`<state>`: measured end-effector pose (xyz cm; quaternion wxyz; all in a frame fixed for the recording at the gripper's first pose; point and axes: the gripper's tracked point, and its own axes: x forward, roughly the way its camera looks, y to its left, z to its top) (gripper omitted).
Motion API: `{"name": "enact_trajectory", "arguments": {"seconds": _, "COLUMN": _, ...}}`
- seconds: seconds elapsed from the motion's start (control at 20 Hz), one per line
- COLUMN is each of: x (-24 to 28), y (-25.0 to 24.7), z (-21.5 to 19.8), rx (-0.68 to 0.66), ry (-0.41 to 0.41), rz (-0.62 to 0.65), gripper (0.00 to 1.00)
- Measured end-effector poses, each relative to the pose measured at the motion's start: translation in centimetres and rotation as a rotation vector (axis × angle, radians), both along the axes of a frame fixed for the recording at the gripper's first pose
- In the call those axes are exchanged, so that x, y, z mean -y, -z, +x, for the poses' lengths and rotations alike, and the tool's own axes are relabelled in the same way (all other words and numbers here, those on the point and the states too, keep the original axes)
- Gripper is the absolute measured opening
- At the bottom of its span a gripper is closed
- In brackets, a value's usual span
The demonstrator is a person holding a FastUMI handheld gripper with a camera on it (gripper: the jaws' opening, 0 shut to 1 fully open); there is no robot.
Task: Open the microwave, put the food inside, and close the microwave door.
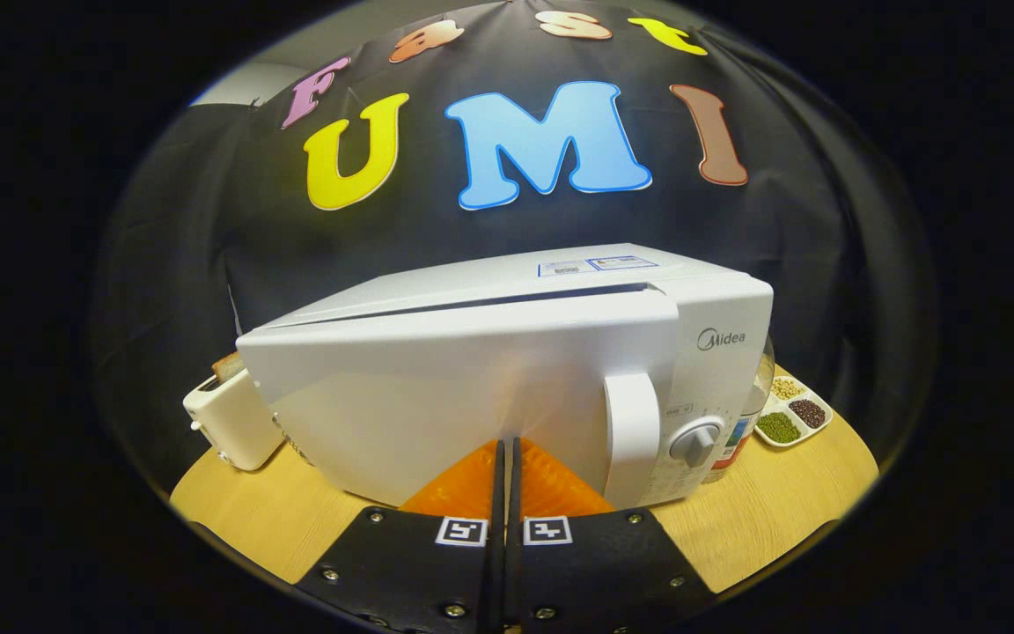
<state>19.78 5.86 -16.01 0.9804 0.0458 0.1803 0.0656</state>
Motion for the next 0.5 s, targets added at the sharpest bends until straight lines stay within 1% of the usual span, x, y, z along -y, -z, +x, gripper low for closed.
{"name": "enact_trajectory", "arguments": {"seconds": 0.05, "x": -0.2, "y": 0.0, "z": -0.1, "rx": -0.002, "ry": -0.004, "rz": 0.010, "gripper": 0.01}}
{"name": "enact_trajectory", "arguments": {"seconds": 0.2, "x": -0.1, "y": 0.2, "z": 0.5, "rx": 0.022, "ry": -0.002, "rz": -0.026, "gripper": 0.01}}
{"name": "enact_trajectory", "arguments": {"seconds": 0.25, "x": -0.1, "y": 0.1, "z": 1.2, "rx": 0.007, "ry": 0.001, "rz": -0.012, "gripper": 0.01}}
{"name": "enact_trajectory", "arguments": {"seconds": 0.3, "x": -0.3, "y": 0.3, "z": 0.7, "rx": -0.010, "ry": 0.016, "rz": 0.026, "gripper": 0.01}}
{"name": "enact_trajectory", "arguments": {"seconds": 0.35, "x": -0.4, "y": 0.4, "z": 1.0, "rx": 0.002, "ry": 0.017, "rz": 0.021, "gripper": 0.02}}
{"name": "enact_trajectory", "arguments": {"seconds": 0.4, "x": -0.7, "y": 0.4, "z": 0.7, "rx": -0.010, "ry": 0.015, "rz": 0.010, "gripper": 0.02}}
{"name": "enact_trajectory", "arguments": {"seconds": 0.45, "x": -1.3, "y": 0.2, "z": 0.2, "rx": -0.011, "ry": -0.007, "rz": 0.015, "gripper": 0.02}}
{"name": "enact_trajectory", "arguments": {"seconds": 0.5, "x": -1.3, "y": -0.3, "z": -0.1, "rx": 0.003, "ry": -0.012, "rz": 0.002, "gripper": 0.02}}
